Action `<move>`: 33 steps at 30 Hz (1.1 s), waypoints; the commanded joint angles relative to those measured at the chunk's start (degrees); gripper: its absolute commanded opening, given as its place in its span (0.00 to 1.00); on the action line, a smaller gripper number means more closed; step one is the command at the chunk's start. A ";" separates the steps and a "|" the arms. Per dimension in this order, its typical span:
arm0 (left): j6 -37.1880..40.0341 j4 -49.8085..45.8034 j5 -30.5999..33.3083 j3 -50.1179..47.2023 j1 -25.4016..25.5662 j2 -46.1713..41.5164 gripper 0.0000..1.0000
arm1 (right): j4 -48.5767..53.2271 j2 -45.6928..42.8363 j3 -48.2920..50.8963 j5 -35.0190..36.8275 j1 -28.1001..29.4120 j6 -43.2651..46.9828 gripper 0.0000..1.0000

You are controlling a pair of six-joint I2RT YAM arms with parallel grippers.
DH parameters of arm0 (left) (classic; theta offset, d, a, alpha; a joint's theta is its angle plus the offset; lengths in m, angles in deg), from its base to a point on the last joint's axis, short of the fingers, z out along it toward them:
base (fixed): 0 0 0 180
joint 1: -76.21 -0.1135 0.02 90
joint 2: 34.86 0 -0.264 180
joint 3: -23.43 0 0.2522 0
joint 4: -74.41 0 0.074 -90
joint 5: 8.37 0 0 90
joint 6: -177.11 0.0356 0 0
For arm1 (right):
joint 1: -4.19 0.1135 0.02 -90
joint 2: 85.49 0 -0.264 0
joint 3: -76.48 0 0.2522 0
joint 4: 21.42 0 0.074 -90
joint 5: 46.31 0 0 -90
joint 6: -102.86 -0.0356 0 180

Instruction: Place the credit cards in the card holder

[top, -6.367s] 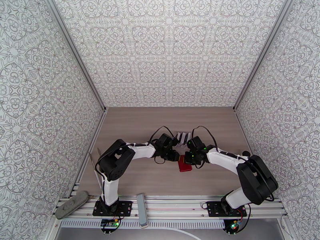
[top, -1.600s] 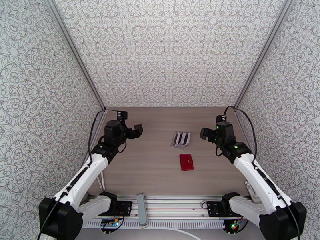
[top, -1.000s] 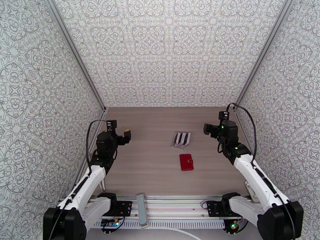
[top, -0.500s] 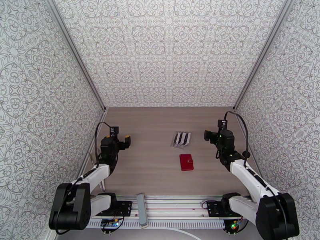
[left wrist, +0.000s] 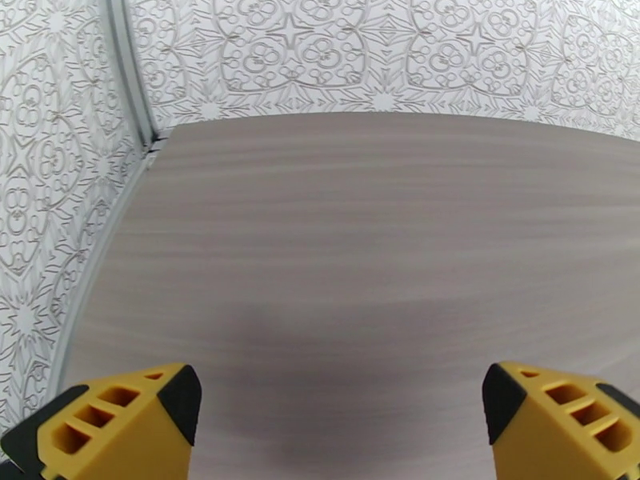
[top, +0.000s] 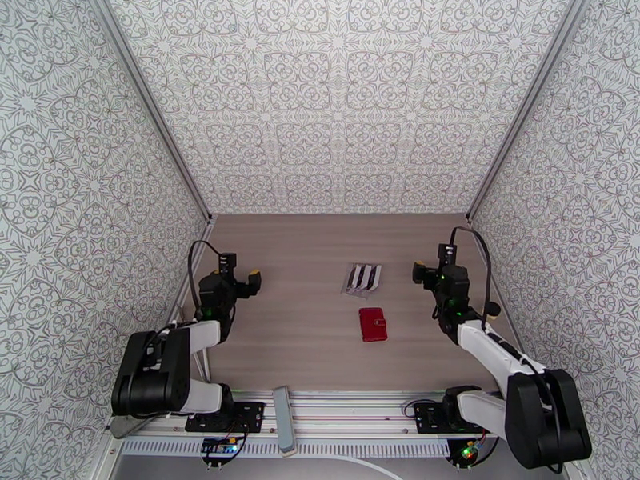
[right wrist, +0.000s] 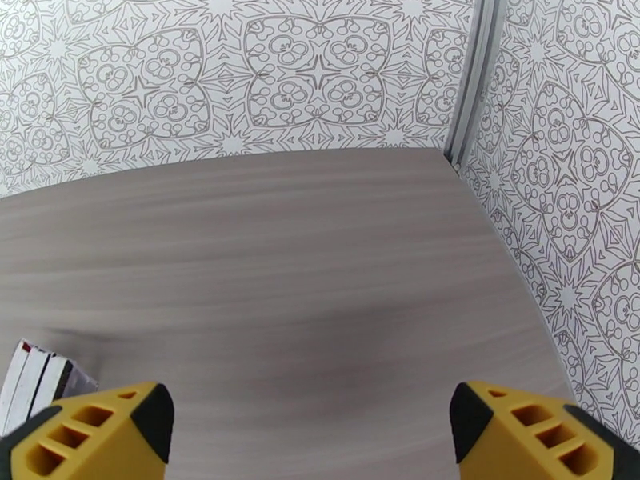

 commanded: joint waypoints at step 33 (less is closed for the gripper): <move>-0.31 7.46 8.30 -0.60 1.79 4.52 0.99 | -30.24 17.12 7.96 -4.32 -2.16 3.50 0.97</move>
